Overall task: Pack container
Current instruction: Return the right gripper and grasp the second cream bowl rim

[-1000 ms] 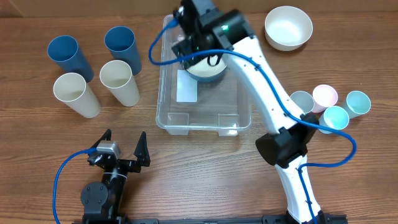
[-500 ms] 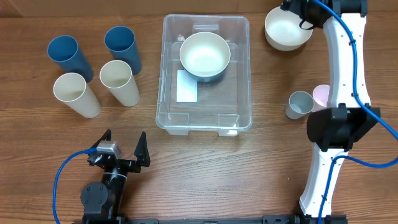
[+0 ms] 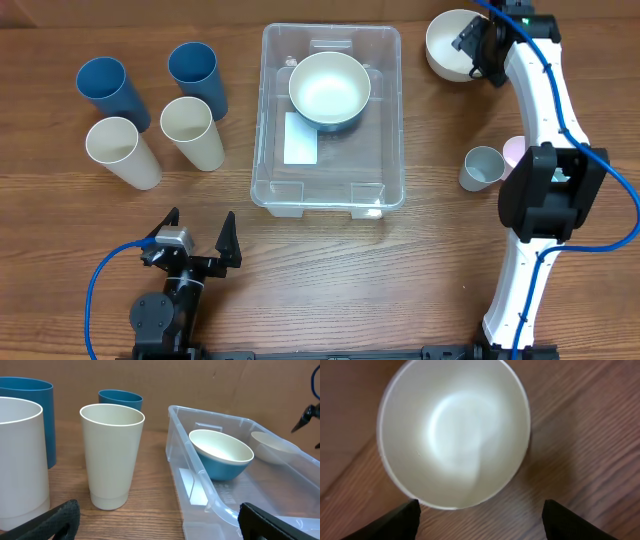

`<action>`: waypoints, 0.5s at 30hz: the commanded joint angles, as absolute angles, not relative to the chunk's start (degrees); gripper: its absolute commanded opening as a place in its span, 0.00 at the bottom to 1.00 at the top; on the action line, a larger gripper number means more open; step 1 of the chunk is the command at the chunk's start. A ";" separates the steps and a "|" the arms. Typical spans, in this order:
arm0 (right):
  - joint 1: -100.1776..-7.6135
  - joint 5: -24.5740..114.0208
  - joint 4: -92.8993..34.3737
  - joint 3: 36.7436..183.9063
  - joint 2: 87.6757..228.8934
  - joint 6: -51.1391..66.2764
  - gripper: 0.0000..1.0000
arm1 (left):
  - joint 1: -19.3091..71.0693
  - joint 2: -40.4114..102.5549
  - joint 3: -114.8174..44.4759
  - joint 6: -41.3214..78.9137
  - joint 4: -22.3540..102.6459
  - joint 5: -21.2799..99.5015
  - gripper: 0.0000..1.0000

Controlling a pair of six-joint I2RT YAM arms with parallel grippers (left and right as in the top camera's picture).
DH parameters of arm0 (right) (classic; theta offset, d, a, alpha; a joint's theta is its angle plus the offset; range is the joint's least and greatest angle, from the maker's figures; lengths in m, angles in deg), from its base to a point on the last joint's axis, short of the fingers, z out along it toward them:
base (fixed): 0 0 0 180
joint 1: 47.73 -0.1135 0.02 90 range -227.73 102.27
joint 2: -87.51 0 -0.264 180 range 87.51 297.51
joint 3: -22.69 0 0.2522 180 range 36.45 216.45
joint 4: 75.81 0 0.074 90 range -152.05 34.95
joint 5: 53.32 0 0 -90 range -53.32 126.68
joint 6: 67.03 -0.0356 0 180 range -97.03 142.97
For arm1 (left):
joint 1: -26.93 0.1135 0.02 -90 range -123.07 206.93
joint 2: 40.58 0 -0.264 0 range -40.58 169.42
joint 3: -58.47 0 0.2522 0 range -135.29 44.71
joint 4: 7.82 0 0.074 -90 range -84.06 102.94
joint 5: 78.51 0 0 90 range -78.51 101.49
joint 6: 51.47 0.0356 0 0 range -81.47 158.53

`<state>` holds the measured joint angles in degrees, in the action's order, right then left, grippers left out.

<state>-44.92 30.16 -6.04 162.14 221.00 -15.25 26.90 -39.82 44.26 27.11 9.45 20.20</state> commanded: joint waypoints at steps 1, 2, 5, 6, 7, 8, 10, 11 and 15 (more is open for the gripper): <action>-43.81 29.02 -7.79 159.49 220.70 -17.81 0.80 | 26.66 -40.32 44.41 28.25 9.58 19.90 1.00; -43.74 29.00 -7.85 159.45 221.16 -17.81 0.80 | 26.66 -40.32 44.41 28.25 9.58 19.90 1.00; -43.57 29.39 -8.23 159.45 223.21 -17.83 0.79 | 26.66 -40.32 44.41 28.25 9.58 19.88 1.00; -43.55 29.85 -8.29 159.45 223.84 -17.81 0.79 | 26.66 -40.32 44.41 28.25 9.58 19.88 1.00; -43.52 31.05 -8.88 159.45 225.20 -17.79 0.79 | 26.66 -40.32 44.41 28.25 9.58 19.90 1.00; -43.52 31.77 -9.43 159.45 225.96 -17.79 0.78 | 26.66 -40.32 44.41 28.25 9.58 19.90 1.00; -43.52 32.93 -10.70 159.45 227.25 -17.79 0.74 | 26.66 -40.32 44.41 28.25 9.58 19.88 1.00; -43.52 33.19 -11.24 159.45 227.80 -17.76 0.72 | 26.66 -40.32 44.41 28.25 9.58 19.90 1.00; -43.52 33.35 -12.86 159.45 228.89 -17.54 0.58 | 26.66 -40.32 44.41 28.25 9.58 19.90 1.00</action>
